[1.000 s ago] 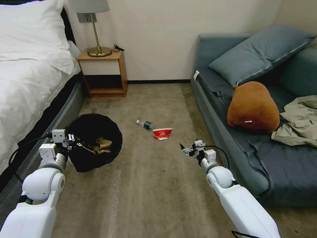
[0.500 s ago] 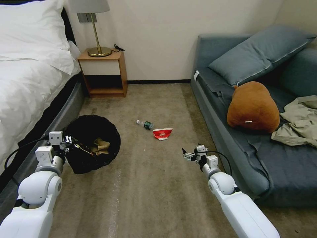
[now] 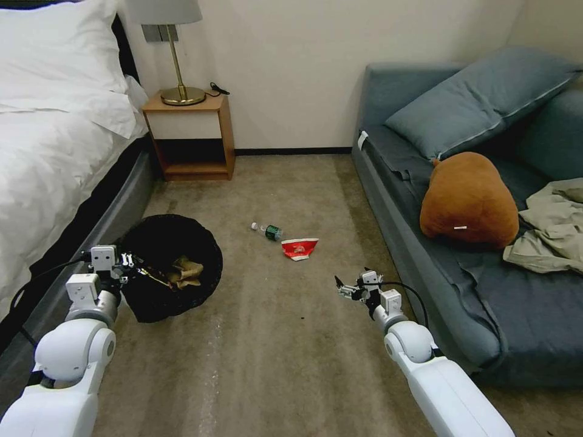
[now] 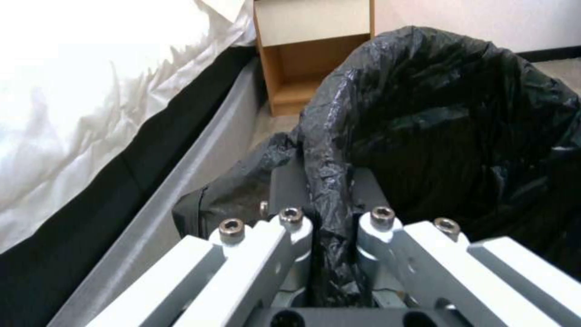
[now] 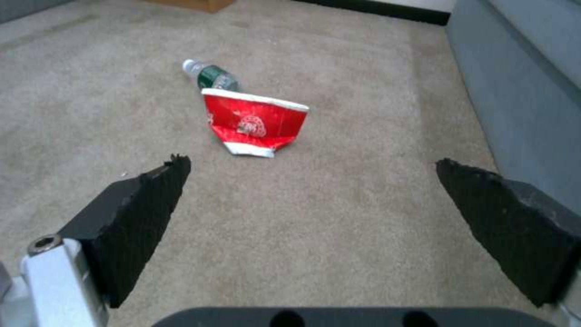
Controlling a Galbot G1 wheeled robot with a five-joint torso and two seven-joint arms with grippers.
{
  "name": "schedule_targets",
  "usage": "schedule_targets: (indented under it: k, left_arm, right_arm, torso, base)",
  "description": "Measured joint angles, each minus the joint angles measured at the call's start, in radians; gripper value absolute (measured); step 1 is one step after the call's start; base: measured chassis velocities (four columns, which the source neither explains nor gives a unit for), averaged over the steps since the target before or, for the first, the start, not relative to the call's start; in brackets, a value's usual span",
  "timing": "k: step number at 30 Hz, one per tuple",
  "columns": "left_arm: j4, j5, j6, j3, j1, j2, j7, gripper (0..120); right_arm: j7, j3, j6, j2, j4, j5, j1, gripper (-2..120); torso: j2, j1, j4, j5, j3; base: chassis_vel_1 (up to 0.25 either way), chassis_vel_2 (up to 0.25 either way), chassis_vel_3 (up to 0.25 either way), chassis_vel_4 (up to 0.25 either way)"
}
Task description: Pick up the trash bin, then pick up the garbage on the floor and place it into the trash bin.
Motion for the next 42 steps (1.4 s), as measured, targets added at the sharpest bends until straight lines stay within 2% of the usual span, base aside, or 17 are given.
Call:
schedule_targets:
  k: [18, 42]
  left_arm:
    - [-0.017, -0.025, 0.005, -0.010, 0.020, 0.002, 0.001, 4]
    - [0.016, -0.025, -0.010, -0.021, 0.032, 0.004, 0.014, 4]
  right_arm:
    - [-0.002, -0.020, 0.004, 0.005, -0.028, -0.008, 0.022, 100]
    - [-0.009, -0.049, 0.033, 0.053, -0.104, -0.050, 0.051, 100]
  torso:
    - [0.000, 0.000, 0.0000, 0.0000, 0.000]
    - [0.000, 0.000, 0.0000, 0.0000, 0.000]
  base:
    - [-0.033, 0.039, 0.033, -0.038]
    - [-0.061, 0.062, 0.062, -0.063]
